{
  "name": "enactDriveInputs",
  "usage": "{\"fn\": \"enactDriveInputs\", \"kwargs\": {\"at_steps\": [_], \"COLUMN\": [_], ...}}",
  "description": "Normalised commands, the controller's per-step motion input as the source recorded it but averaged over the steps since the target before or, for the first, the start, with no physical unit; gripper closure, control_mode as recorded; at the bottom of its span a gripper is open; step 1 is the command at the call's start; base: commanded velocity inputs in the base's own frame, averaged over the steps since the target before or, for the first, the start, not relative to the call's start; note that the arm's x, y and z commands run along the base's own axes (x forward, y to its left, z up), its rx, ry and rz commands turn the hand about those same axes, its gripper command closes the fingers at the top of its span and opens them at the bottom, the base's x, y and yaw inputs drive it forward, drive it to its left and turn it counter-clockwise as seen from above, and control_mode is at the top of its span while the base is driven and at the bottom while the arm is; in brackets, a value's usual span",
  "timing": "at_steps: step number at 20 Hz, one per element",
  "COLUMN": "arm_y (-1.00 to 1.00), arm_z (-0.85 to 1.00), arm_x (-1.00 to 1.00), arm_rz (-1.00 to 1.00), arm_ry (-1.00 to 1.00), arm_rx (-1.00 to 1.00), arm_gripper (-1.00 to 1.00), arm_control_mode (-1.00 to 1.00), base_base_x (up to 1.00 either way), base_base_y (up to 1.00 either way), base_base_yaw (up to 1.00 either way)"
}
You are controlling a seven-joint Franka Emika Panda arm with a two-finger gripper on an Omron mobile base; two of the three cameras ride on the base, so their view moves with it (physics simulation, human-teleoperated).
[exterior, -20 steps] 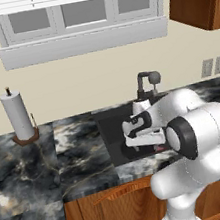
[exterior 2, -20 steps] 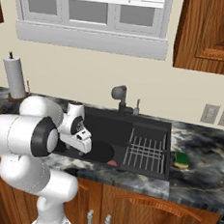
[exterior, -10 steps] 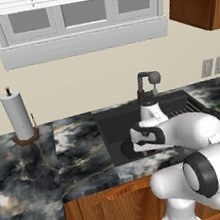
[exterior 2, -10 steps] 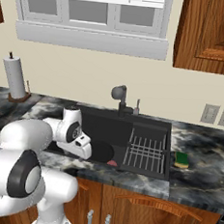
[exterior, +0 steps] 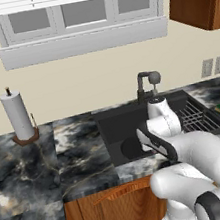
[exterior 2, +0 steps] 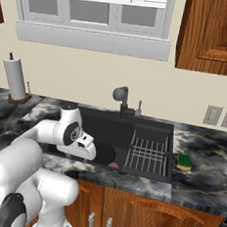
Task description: Pick the pan and sponge and place them into the sink. Then turn on the water.
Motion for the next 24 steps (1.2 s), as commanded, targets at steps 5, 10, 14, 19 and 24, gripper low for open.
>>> {"fn": "enactDriveInputs", "kwargs": {"at_steps": [5,10,14,19,24], "arm_y": [-0.25,-0.29,-0.31,-0.31,-0.28], "arm_z": [0.3,0.29,0.26,0.06,0.0], "arm_x": [-0.17,-0.13,-0.07,0.03,0.26], "arm_rz": [0.1,0.09,0.09,0.09,0.09], "arm_ry": [0.0,0.01,0.03,0.0,0.0], "arm_rx": [-0.06,-0.04,-0.02,0.02,0.01], "arm_gripper": [-1.0,-1.0,-1.0,-1.0,-1.0], "arm_control_mode": [-1.0,-1.0,-1.0,-1.0,-1.0], "base_base_x": [0.0,0.0,0.0,0.0,0.0], "base_base_y": [0.0,0.0,0.0,0.0,0.0], "base_base_yaw": [0.0,0.0,0.0,0.0,0.0]}}
